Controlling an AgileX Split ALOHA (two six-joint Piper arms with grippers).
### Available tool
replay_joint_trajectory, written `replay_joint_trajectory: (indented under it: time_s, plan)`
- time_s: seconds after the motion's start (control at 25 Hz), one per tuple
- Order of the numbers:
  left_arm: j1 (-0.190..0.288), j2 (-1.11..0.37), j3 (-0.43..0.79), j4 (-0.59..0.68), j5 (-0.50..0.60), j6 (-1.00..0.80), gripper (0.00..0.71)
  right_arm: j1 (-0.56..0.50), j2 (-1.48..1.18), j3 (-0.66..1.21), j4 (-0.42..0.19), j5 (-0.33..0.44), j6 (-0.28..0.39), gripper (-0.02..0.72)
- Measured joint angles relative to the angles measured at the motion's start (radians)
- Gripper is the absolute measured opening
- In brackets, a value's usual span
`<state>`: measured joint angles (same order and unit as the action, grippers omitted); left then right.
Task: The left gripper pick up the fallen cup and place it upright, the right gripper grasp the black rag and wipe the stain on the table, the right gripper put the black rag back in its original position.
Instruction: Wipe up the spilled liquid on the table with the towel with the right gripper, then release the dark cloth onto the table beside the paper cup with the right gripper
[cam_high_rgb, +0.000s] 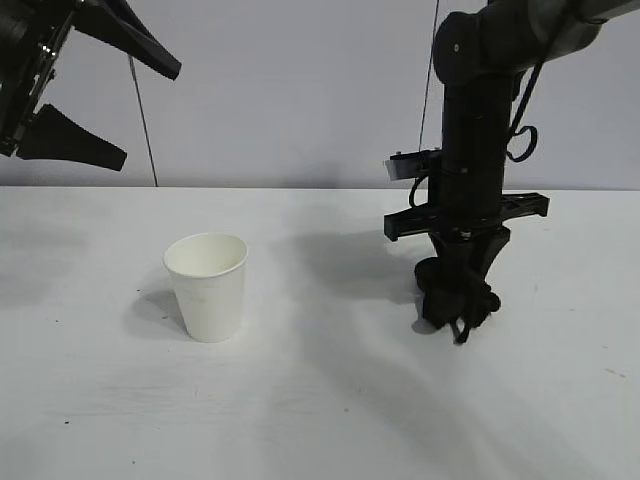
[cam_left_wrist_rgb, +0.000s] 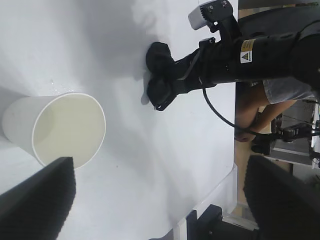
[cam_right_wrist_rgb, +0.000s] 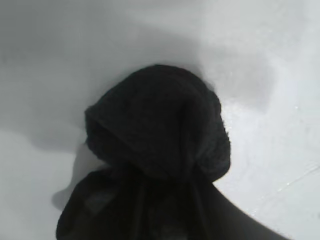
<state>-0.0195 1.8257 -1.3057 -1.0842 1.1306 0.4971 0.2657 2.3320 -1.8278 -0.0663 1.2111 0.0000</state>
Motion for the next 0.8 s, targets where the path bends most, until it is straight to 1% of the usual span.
replay_joint_trajectory:
  time_s: [0.08,0.16,0.4,0.48,0.52,0.64,0.68,0.72,0.8]
  plan:
    - [0.0,0.0,0.0,0.0,0.001,0.0,0.657,0.0,0.0,0.0,-0.022,0.0,0.0,0.121]
    - [0.0,0.0,0.0,0.0,0.001,0.0,0.657,0.0,0.0,0.0,-0.03,0.0,0.0,0.121]
    - [0.0,0.0,0.0,0.0,0.001,0.0,0.657,-0.008,0.0,0.0,-0.029,0.001,0.0,0.127]
    - [0.0,0.0,0.0,0.0,0.001,0.0,0.657,-0.01,-0.001,0.0,-0.02,0.001,-0.011,0.194]
    - [0.0,0.0,0.0,0.0,0.001,0.0,0.657,-0.011,-0.003,0.0,-0.011,0.001,-0.017,0.264]
    - [0.0,0.0,0.0,0.0,0.001,0.0,0.657,-0.012,-0.027,0.005,0.0,-0.001,-0.031,0.507]
    - [0.0,0.0,0.0,0.0,0.001,0.0,0.657,-0.012,-0.043,0.006,0.003,-0.001,-0.031,0.568]
    - [0.0,0.0,0.0,0.0,0.0,0.0,0.657,-0.012,-0.06,0.006,0.003,-0.001,-0.032,0.605]
    - [0.0,0.0,0.0,0.0,0.0,0.0,0.657,-0.012,-0.105,0.006,0.006,-0.001,-0.034,0.636]
